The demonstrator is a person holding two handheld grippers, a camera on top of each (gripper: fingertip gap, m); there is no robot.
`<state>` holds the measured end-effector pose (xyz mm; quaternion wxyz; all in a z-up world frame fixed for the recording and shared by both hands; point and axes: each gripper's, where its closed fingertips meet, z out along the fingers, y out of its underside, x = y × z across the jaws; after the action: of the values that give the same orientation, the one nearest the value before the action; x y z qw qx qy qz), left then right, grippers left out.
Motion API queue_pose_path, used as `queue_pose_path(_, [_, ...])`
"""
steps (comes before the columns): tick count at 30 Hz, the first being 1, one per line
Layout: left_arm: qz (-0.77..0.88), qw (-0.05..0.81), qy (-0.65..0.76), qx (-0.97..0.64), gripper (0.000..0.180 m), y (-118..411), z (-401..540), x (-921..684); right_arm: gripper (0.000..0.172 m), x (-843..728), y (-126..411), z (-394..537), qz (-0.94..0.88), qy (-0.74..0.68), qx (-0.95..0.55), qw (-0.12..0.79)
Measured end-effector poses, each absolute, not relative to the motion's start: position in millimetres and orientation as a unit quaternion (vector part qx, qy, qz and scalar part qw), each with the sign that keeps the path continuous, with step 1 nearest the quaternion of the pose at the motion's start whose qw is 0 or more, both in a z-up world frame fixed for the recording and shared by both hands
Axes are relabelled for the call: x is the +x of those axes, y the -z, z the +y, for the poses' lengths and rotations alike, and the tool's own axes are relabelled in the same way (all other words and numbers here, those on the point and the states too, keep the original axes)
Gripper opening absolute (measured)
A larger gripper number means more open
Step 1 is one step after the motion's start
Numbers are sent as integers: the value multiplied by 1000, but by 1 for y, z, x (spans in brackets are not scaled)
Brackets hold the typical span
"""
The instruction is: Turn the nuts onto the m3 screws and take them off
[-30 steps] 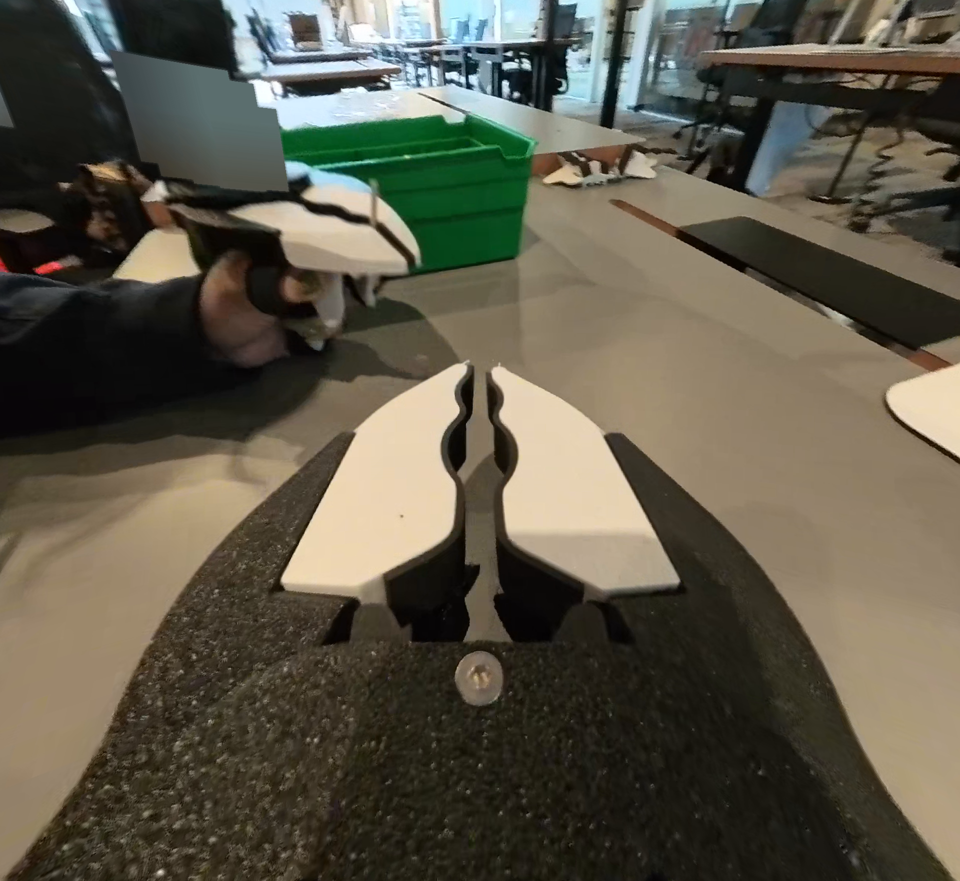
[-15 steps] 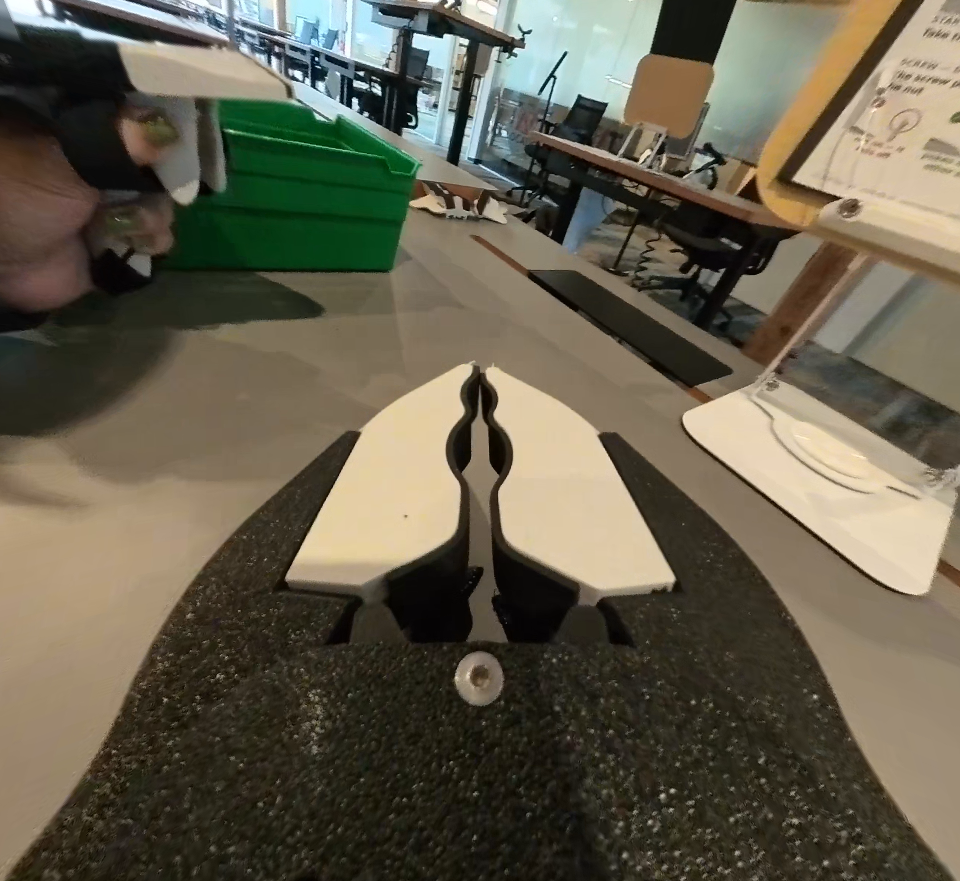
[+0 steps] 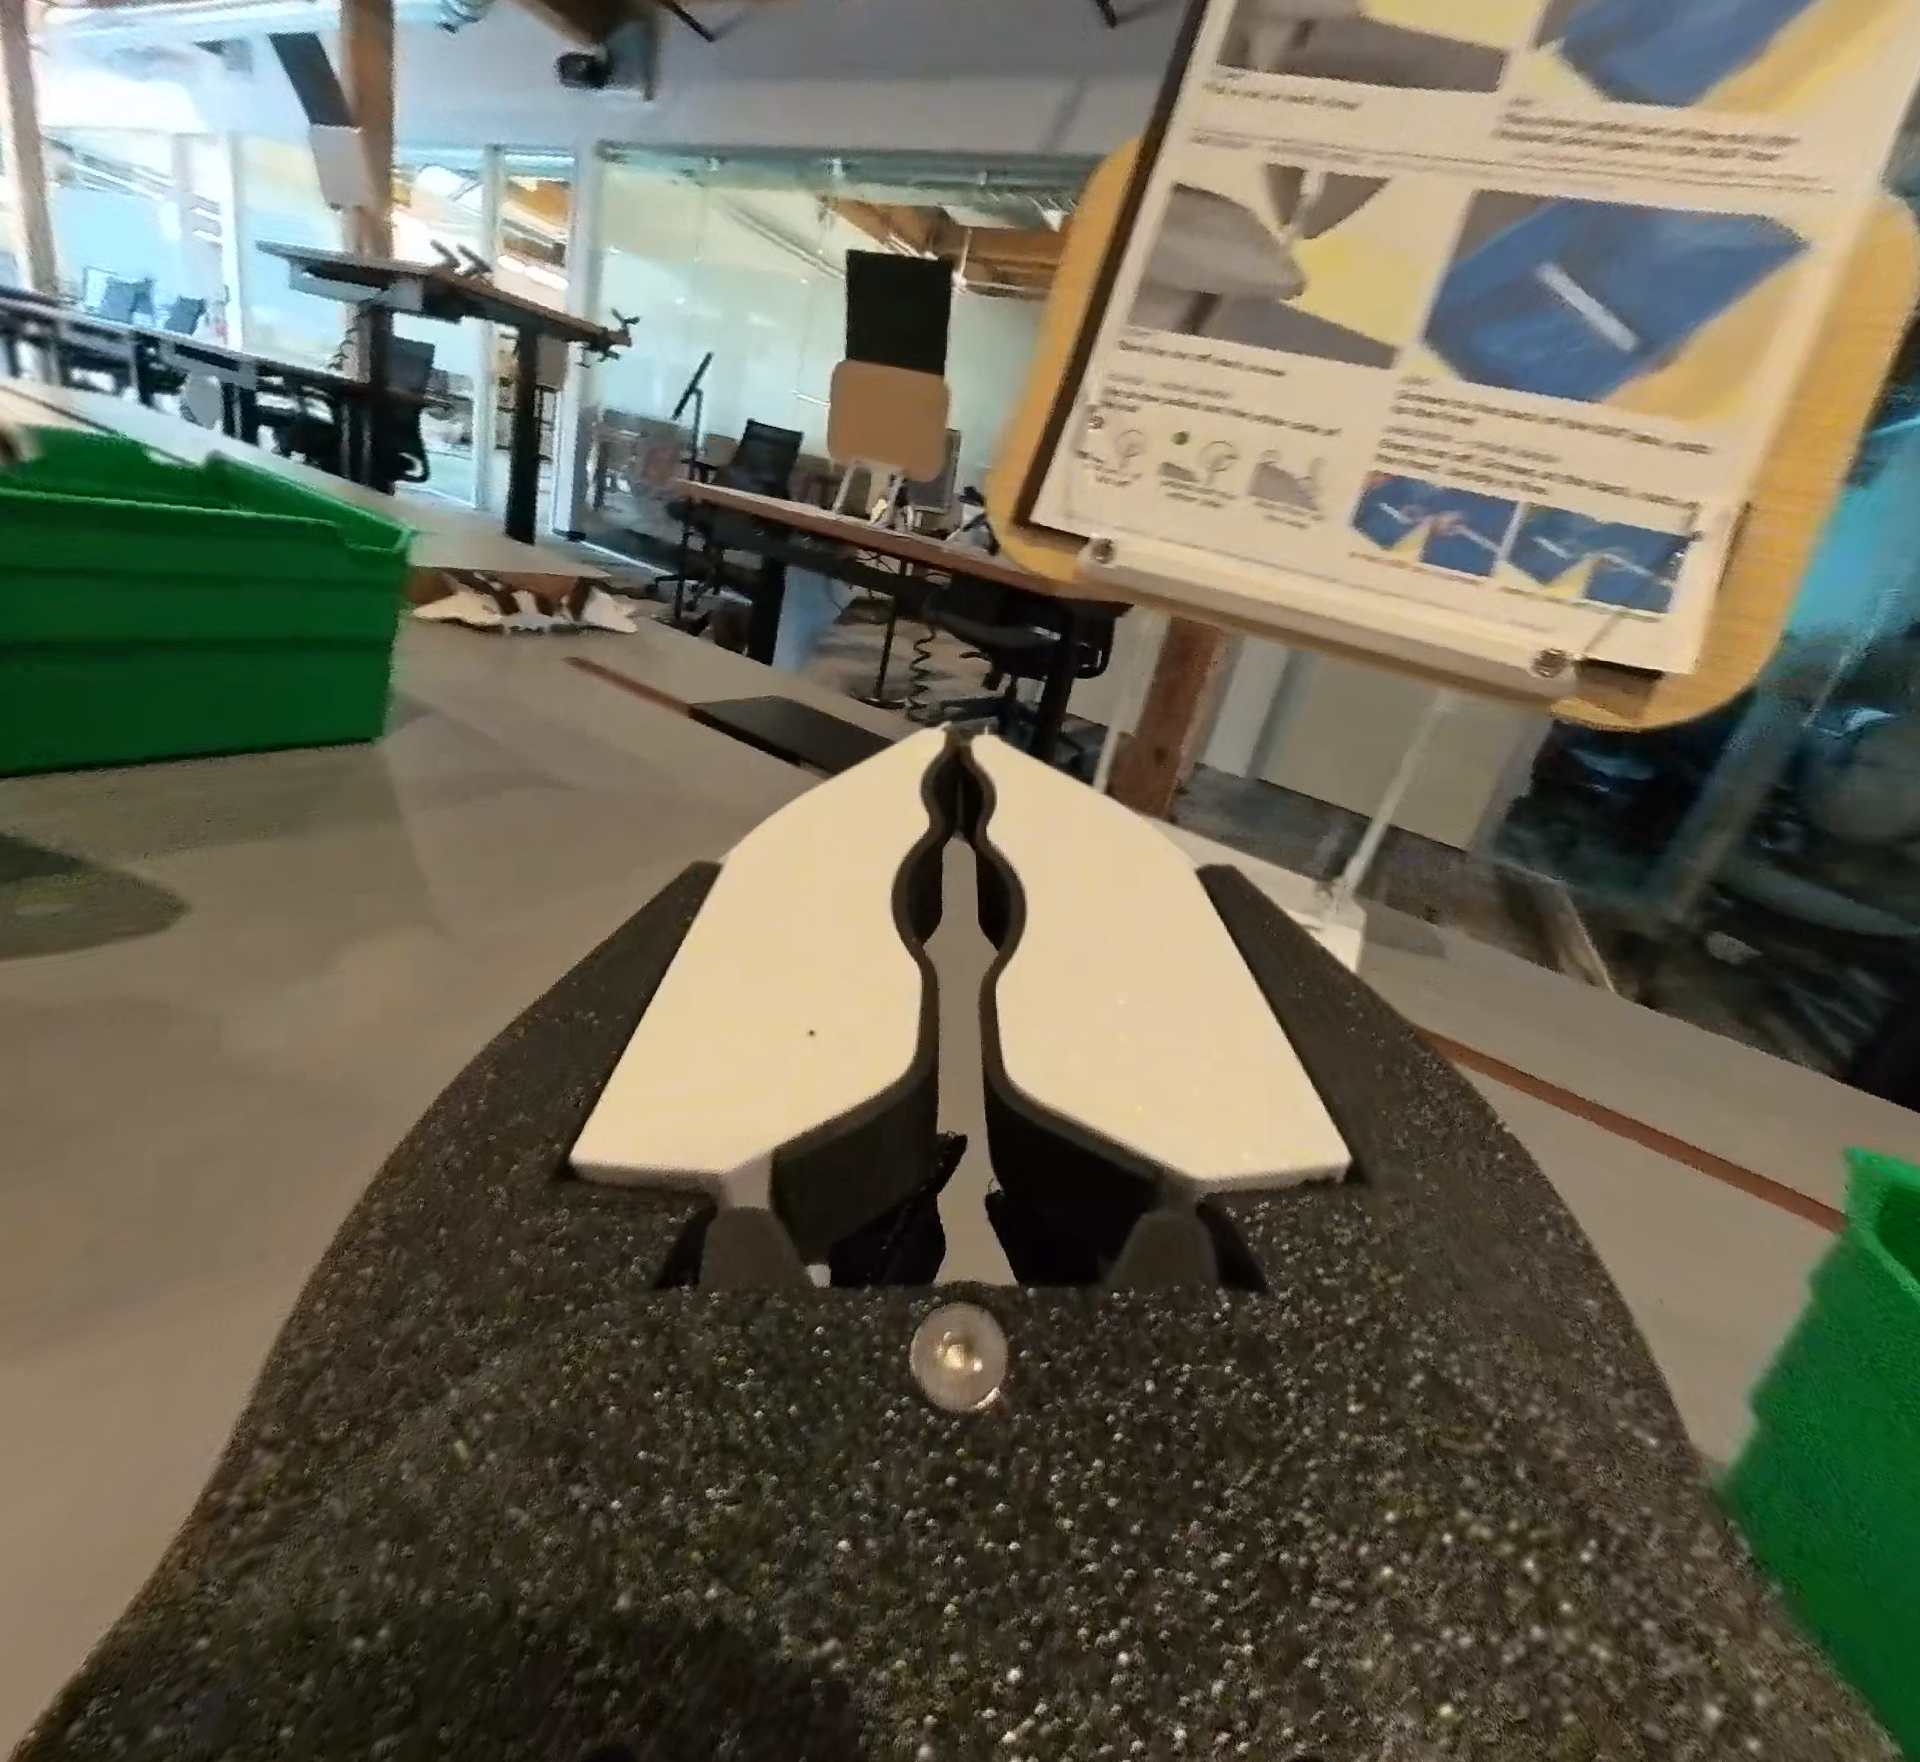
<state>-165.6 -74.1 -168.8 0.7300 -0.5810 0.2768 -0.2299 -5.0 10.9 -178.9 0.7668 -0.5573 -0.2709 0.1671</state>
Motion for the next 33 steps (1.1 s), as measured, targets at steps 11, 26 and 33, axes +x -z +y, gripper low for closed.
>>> queue_pose_path(11, [449,642,311,-539,1,197,-130,-72,0,21,185,26,-272,-140,-577,757])
queue_pose_path(26, [381,570,458,-566,1,202,-123,-78,21,16,268,-136,-555,-303,-691,351])
queue_pose_path(33, [386,552,471,-570,2,205,-125,-75,18,20,297,-158,-561,-282,-717,301])
